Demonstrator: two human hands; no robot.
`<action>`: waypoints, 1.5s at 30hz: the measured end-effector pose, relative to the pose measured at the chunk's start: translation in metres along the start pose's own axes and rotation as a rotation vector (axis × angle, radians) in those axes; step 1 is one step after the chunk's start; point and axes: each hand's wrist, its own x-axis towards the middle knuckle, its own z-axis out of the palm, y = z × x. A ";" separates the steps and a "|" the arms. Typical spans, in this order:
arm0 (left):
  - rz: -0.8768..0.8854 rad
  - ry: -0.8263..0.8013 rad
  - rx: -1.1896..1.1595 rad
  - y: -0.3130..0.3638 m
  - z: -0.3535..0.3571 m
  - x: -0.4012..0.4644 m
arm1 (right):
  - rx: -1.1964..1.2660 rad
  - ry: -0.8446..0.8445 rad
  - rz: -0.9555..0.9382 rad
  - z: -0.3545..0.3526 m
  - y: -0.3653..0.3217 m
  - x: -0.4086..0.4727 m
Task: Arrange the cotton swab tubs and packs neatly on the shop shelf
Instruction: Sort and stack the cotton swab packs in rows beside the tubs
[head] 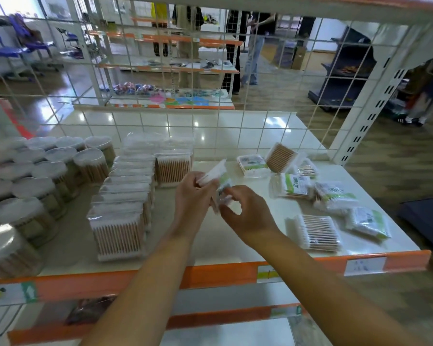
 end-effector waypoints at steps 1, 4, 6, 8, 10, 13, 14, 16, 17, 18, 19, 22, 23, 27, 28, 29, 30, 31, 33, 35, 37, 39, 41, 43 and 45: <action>0.002 0.016 0.052 0.000 0.001 -0.002 | -0.005 -0.039 0.019 0.000 -0.001 -0.001; 0.033 0.036 0.151 0.006 0.006 -0.009 | -0.010 -0.086 0.043 -0.004 -0.009 -0.002; 0.061 0.012 0.181 0.012 0.008 -0.014 | -0.012 -0.091 0.054 -0.007 -0.013 -0.002; 0.087 -0.039 0.178 0.017 0.010 -0.020 | -0.009 -0.074 0.075 -0.012 -0.017 -0.001; 0.102 -0.073 0.178 0.023 0.010 -0.026 | 0.019 -0.046 0.093 -0.017 -0.020 0.001; 0.140 -0.082 0.172 0.029 0.006 -0.032 | 0.114 0.023 0.111 -0.025 -0.022 0.002; 0.164 -0.083 0.184 0.030 0.004 -0.032 | 0.151 0.051 0.117 -0.026 -0.022 0.002; 0.188 -0.115 0.234 0.033 -0.004 -0.030 | 0.219 0.085 0.129 -0.027 -0.022 0.004; 0.197 -0.138 0.289 0.035 -0.008 -0.028 | 0.253 0.087 0.136 -0.026 -0.021 0.006; 0.208 -0.162 0.364 0.038 -0.013 -0.025 | 0.291 0.081 0.146 -0.023 -0.019 0.009; 0.220 -0.176 0.450 0.040 -0.019 -0.022 | 0.338 0.067 0.163 -0.019 -0.016 0.012; 0.273 -0.183 0.637 0.048 -0.041 -0.014 | 0.564 -0.047 0.257 -0.002 -0.007 0.019; 0.291 -0.187 0.667 0.048 -0.051 -0.011 | 0.640 -0.101 0.284 0.004 -0.005 0.021; 0.324 -0.173 0.703 0.051 -0.088 -0.007 | 0.763 -0.149 0.329 0.035 -0.001 0.026; 0.334 -0.151 0.719 0.051 -0.096 -0.005 | 0.754 -0.128 0.332 0.042 -0.001 0.027; 0.348 -0.126 0.735 0.051 -0.102 -0.004 | 0.719 -0.102 0.326 0.048 -0.002 0.030; 0.362 -0.102 0.751 0.050 -0.107 -0.002 | 0.660 -0.079 0.307 0.054 -0.002 0.033; 0.377 -0.082 0.767 0.048 -0.113 -0.001 | 0.589 -0.059 0.273 0.058 -0.004 0.037; 0.400 -0.052 0.795 0.045 -0.123 0.001 | 0.411 -0.026 0.185 0.065 -0.009 0.045; 0.427 -0.030 0.817 0.041 -0.131 0.003 | 0.275 0.011 0.125 0.070 -0.012 0.053; 0.433 -0.017 0.818 0.038 -0.137 0.005 | 0.218 0.030 0.098 0.075 -0.013 0.061; 0.433 -0.014 0.815 0.034 -0.141 0.005 | 0.160 0.051 0.065 0.078 -0.012 0.069; 0.440 -0.021 0.822 0.031 -0.144 0.005 | 0.122 0.068 0.052 0.081 -0.011 0.075; 0.454 -0.033 0.819 0.029 -0.145 0.004 | 0.102 0.081 0.061 0.083 -0.010 0.081; 0.469 -0.037 0.813 0.028 -0.147 0.005 | 0.070 0.097 0.070 0.085 -0.009 0.086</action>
